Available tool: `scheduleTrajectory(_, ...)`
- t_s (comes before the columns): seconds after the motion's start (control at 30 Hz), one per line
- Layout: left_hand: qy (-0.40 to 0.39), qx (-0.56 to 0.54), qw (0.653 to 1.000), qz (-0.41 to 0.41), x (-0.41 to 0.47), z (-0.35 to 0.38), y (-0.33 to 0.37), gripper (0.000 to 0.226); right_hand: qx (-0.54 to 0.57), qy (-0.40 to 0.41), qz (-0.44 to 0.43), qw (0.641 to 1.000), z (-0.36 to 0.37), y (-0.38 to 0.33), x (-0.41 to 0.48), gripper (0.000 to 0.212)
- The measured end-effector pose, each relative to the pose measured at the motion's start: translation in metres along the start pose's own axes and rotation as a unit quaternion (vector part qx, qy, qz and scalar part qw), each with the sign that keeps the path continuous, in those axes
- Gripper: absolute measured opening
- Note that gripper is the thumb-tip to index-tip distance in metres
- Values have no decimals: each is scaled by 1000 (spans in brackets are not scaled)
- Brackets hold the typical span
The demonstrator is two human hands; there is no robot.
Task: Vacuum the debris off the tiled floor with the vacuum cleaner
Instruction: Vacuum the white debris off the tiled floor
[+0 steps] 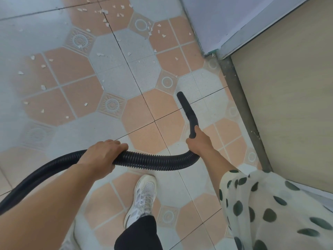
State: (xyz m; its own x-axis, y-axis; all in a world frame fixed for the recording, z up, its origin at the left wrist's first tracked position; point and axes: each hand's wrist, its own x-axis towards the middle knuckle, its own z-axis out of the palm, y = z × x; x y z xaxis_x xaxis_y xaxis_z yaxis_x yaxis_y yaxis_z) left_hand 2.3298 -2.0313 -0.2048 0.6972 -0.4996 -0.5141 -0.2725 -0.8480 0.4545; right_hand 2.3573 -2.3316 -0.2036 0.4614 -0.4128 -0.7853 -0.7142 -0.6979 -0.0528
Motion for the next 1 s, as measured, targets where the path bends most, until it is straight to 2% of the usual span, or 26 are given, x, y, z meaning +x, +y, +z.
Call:
scheduleTrajectory(0.27, 27, 10, 1000, 4, 16, -22, 7, 26, 31, 32, 42, 998, -11, 4, 9, 64)
scheduleTrajectory(0.53, 33, 5, 999, -8, 46, -21, 33, 29, 32, 47, 50, 997, -42, 14, 37, 56)
scheduleTrajectory(0.73, 32, -14, 999, -17, 58, -6, 48, 29, 8, 53, 43, 998, -58, 20, 52, 60)
scheduleTrajectory(1.0, -7, 9, 1000, 4, 32, 7, 54, 27, 22, 3, 52, 998, -33, 53, 17, 74)
